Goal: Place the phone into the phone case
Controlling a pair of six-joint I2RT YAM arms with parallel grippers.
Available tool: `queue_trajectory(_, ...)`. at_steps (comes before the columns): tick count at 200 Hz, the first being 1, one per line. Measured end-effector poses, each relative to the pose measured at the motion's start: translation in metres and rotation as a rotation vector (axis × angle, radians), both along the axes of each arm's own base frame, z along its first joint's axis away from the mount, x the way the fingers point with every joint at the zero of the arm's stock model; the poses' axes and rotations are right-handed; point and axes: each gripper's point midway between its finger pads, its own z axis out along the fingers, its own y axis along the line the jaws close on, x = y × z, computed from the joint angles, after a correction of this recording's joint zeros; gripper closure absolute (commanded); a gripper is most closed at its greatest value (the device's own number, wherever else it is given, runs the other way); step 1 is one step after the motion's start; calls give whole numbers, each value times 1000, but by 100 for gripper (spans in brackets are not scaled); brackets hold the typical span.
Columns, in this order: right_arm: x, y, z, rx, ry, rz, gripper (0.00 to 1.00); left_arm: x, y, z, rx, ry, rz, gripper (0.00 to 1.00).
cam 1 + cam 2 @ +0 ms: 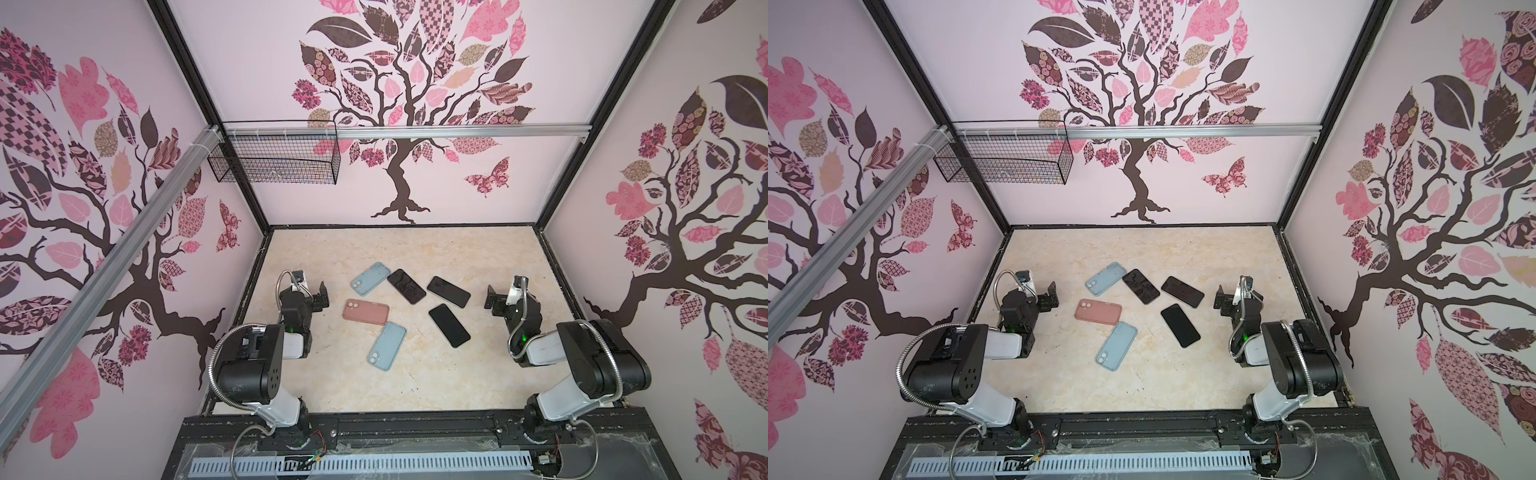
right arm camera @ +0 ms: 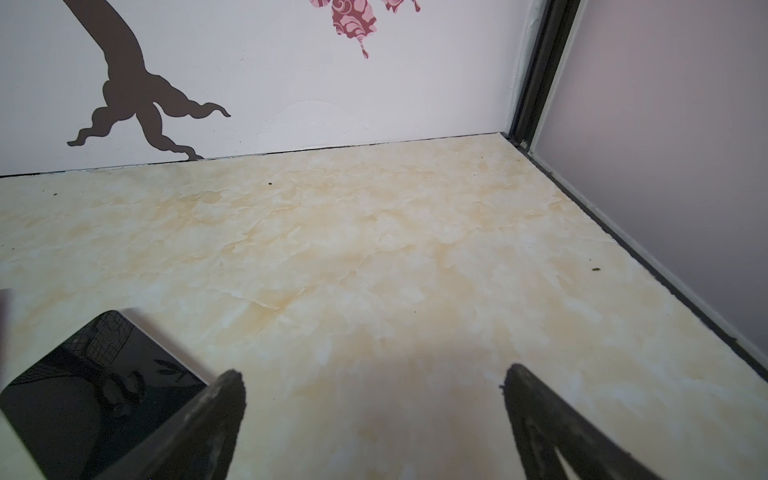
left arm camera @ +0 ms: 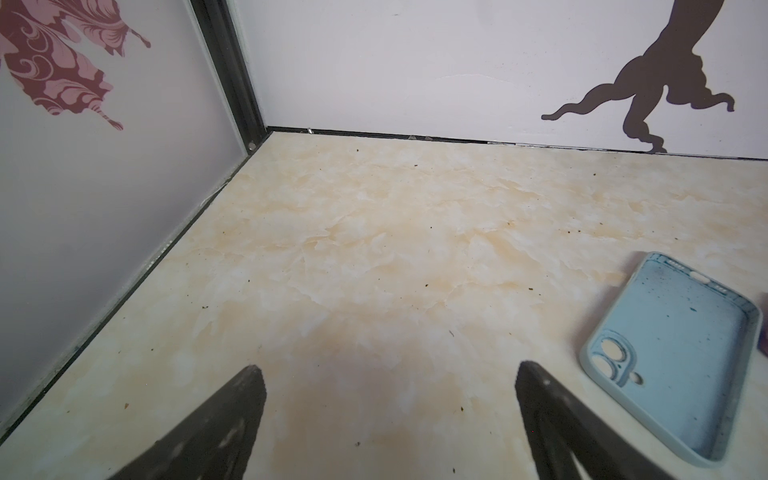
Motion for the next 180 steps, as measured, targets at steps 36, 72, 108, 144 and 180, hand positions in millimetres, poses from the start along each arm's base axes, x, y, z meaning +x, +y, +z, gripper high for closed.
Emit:
queue_trajectory(36, 0, 0, 0, 1, 0, 2, 0, 0, 0, 0, 0, 0, 0, 3)
queue_trajectory(72, 0, 0, 0, 0, -1, 3, 0, 0, 2, 0, 1, -1, 10, 3)
queue_trajectory(108, 0, 1, 1, 0, -4, 4, 0, -6, 10, 19, 4, -26, 62, 3)
queue_trajectory(144, 3, 2, 7, -6, 28, 9, 0, -18, 9, 54, 22, -79, 126, 3)
queue_trajectory(180, 15, 12, 54, -10, -2, 22, 0, -27, -9, 68, -8, -26, 161, 3)
